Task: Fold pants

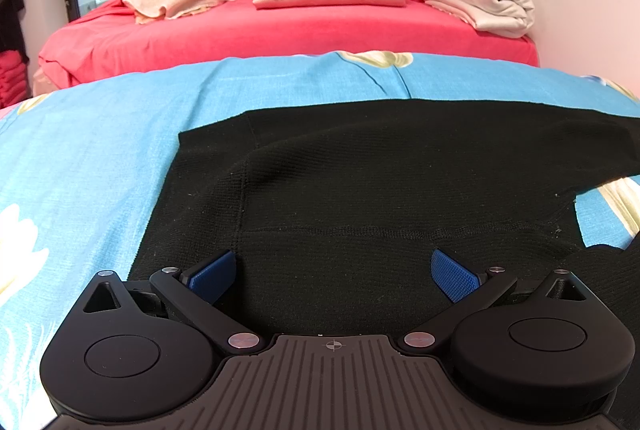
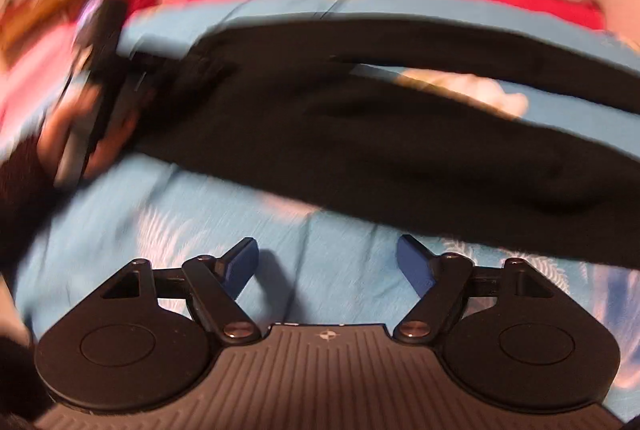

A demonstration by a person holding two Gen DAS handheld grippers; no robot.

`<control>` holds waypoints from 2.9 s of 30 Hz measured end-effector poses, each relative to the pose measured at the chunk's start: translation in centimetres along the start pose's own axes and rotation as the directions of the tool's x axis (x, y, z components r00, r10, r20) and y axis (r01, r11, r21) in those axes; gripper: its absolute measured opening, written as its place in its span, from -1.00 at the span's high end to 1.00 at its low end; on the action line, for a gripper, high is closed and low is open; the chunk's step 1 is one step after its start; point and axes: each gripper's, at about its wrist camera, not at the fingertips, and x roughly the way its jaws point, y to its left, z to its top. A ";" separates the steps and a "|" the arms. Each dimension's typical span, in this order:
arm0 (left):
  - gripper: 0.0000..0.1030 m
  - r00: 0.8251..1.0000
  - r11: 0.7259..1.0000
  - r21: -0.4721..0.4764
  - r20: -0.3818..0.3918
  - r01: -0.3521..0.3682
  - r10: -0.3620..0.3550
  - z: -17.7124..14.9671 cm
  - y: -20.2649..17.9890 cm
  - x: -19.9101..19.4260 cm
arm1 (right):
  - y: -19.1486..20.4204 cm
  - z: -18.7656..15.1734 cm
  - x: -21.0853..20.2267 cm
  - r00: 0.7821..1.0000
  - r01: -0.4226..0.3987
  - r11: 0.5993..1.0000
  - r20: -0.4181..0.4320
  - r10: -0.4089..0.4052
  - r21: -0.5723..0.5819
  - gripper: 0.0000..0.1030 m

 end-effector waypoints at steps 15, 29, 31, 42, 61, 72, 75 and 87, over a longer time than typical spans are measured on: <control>-1.00 1.000 1.000 -0.013 0.012 -0.006 0.006 -0.1 0.0 -0.3 | 2.8 5.1 5.2 0.995 0.083 0.996 0.044 -0.084 0.035 0.15; -1.00 0.999 0.999 -0.044 0.020 -0.031 0.032 -0.2 0.6 -0.2 | -0.5 2.9 0.5 0.978 0.164 0.966 0.092 -0.185 0.202 -0.38; -1.00 0.999 0.999 -0.042 0.020 -0.032 0.032 -0.2 0.7 -0.3 | -1.3 1.3 1.8 0.990 0.140 0.969 -0.022 -0.138 0.203 -0.36; -1.00 0.999 0.998 -0.040 0.019 -0.038 0.039 -0.3 0.4 -0.2 | -9.4 -0.5 -3.4 0.886 0.413 0.819 0.033 -0.463 0.398 -0.27; -1.00 0.999 0.998 -0.036 0.019 -0.046 0.047 -0.3 0.3 -0.2 | -14.3 -1.2 -4.2 0.874 0.430 0.755 -0.020 -0.485 0.495 -0.46; -1.00 0.999 0.998 -0.034 0.019 -0.047 0.048 -0.3 0.3 -0.1 | -14.7 -1.8 -6.0 0.864 0.418 0.736 0.016 -0.503 0.533 -0.55; -1.00 0.999 0.998 -0.034 0.019 -0.046 0.047 -0.3 0.3 -0.1 | -15.8 -1.9 -4.2 0.865 0.421 0.735 0.010 -0.502 0.531 -0.62; -1.00 0.998 0.998 -0.025 0.008 -0.057 0.057 -0.3 0.1 -0.1 | -16.1 -3.3 -4.6 0.861 0.434 0.706 -0.026 -0.508 0.559 -0.71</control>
